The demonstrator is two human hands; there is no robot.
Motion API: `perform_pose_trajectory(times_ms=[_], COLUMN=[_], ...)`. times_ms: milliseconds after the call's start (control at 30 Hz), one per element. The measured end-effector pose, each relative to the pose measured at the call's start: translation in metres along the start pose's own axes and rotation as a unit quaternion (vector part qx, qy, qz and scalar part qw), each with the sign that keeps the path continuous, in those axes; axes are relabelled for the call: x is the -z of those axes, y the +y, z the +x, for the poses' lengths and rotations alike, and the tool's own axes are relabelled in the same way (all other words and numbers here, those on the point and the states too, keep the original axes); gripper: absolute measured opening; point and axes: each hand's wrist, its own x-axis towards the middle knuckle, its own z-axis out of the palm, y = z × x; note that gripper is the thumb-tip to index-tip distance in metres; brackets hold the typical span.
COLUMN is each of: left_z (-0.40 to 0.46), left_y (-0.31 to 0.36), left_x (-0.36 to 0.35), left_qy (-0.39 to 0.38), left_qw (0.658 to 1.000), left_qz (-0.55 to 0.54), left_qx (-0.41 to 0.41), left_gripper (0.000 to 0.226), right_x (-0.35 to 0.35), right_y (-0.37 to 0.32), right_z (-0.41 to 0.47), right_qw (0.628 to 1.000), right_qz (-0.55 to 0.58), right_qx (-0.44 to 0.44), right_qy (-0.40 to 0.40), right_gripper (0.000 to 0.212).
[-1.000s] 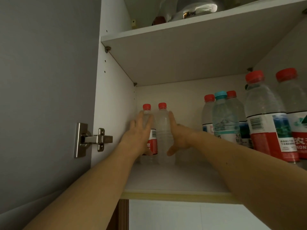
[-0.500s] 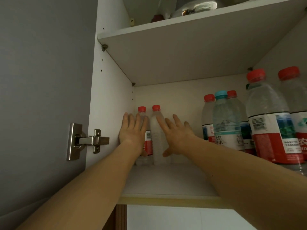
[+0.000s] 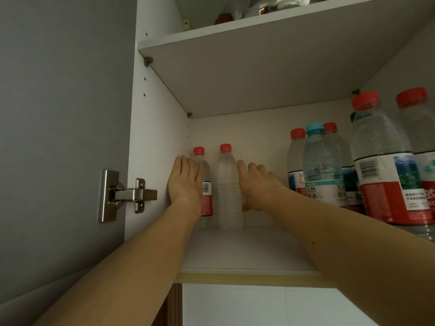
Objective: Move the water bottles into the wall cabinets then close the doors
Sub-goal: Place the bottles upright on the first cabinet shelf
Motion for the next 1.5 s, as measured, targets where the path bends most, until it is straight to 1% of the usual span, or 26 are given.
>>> perform_pose_trajectory(times_ms=[33, 67, 133, 200, 233, 300, 333, 433, 467, 600, 667, 733, 767, 833, 900, 967, 1000, 1067, 1167, 1233, 1300, 1367, 1433, 1500], left_z=[0.0, -0.001, -0.002, -0.003, -0.004, -0.004, -0.003, -0.002, -0.002, -0.003, -0.004, -0.005, -0.006, -0.009, -0.012, -0.017, -0.02, -0.03, -0.044, -0.052, -0.059, -0.064, -0.067, -0.069], left_y=[0.0, 0.0, -0.001, -0.001, -0.001, 0.0, 0.0, 0.0, 0.0, 0.0, -0.001, -0.003, -0.004, -0.007, -0.009, -0.013, -0.014, -0.017, -0.02, -0.022, -0.025, -0.029, -0.031, -0.03], left_x=[0.0, 0.0, 0.0, 0.0, -0.001, -0.002, -0.002, -0.003, -0.003, -0.003, -0.002, 0.001, 0.003, 0.008, 0.012, 0.014, 0.015, 0.019, 0.029, 0.039, 0.053, 0.066, 0.078, 0.091], left_qy=[0.0, -0.002, -0.004, -0.004, -0.004, -0.001, 0.0, -0.007, -0.008, 0.004, 0.019, 0.041, 0.056, 0.101, 0.157, 0.193, 0.203, 0.208, 0.191, 0.174, 0.163, 0.161, 0.172, 0.174], left_qw=[1.0, 1.0, 1.0, 0.999, 0.999, 0.999, 0.999, 0.999, 0.999, 0.999, 0.999, 0.998, 0.996, 0.985, 0.963, 0.944, 0.937, 0.928, 0.913, 0.887, 0.85, 0.819, 0.802, 0.788], left_qz=[0.004, 0.009, 0.028, 0.044, 0.048, 0.046, 0.043, 0.039, 0.036, 0.023, 0.008, -0.03, -0.058, -0.139, -0.216, -0.265, -0.282, -0.306, -0.358, -0.425, -0.498, -0.547, -0.568, -0.588], left_qx=[0.002, 0.005, 0.014, 0.022, 0.024, 0.026, 0.026, 0.025, 0.026, 0.028, 0.024, 0.029, 0.031, 0.034, 0.04, 0.043, 0.042, 0.036, 0.037, 0.048, 0.063, 0.068, 0.065, 0.06], left_gripper=[0.121, 0.12, 0.118, 0.115, 0.113, 0.114, 0.115, 0.12, 0.122, 0.124, 0.121, 0.115, 0.111, 0.094, 0.074, 0.064, 0.064, 0.072, 0.087, 0.094, 0.096, 0.096, 0.093, 0.095], right_x=[0.0, -0.001, -0.005, -0.008, -0.009, -0.01, -0.01, -0.01, -0.009, -0.009, -0.011, -0.014, -0.014, -0.016, -0.017, -0.016, -0.014, -0.008, 0.011, 0.028, 0.045, 0.059, 0.071, 0.083], right_y=[0.001, 0.002, 0.003, 0.001, 0.001, 0.001, 0.001, -0.001, -0.002, -0.002, -0.002, -0.005, -0.008, -0.013, -0.016, -0.015, -0.014, -0.013, -0.012, -0.009, -0.002, 0.008, 0.02, 0.036], right_z=[0.001, 0.002, 0.004, 0.003, 0.003, 0.003, 0.003, 0.001, 0.0, -0.002, 0.0, 0.005, 0.007, 0.011, 0.013, 0.012, 0.009, 0.004, -0.009, -0.026, -0.053, -0.086, -0.121, -0.153], right_qw=[1.0, 0.998, 0.986, 0.965, 0.954, 0.941, 0.937, 0.925, 0.923, 0.919, 0.923, 0.942, 0.954, 0.973, 0.983, 0.988, 0.99, 0.991, 0.992, 0.992, 0.992, 0.991, 0.984, 0.976], right_qz=[0.019, 0.045, 0.095, 0.142, 0.168, 0.212, 0.226, 0.271, 0.281, 0.29, 0.28, 0.231, 0.199, 0.148, 0.113, 0.08, 0.069, 0.07, 0.102, 0.12, 0.12, 0.085, 0.024, -0.025], right_qx=[-0.009, -0.011, 0.004, 0.017, 0.014, 0.01, 0.008, -0.006, -0.007, 0.001, 0.008, 0.029, 0.034, 0.032, 0.028, 0.022, 0.017, 0.005, -0.004, -0.003, 0.003, 0.032, 0.076, 0.089], right_qy=[-0.013, -0.044, -0.138, -0.22, -0.246, -0.266, -0.266, -0.265, -0.264, -0.265, -0.263, -0.241, -0.22, -0.174, -0.14, -0.128, -0.123, -0.116, -0.074, -0.03, 0.022, 0.094, 0.158, 0.196], right_gripper=[0.105, 0.092, 0.073, 0.061, 0.054, 0.042, 0.041, 0.062, 0.066, 0.066, 0.057, 0.046, 0.046, 0.049, 0.053, 0.055, 0.056, 0.058, 0.059, 0.053, 0.048, 0.046, 0.046, 0.048])
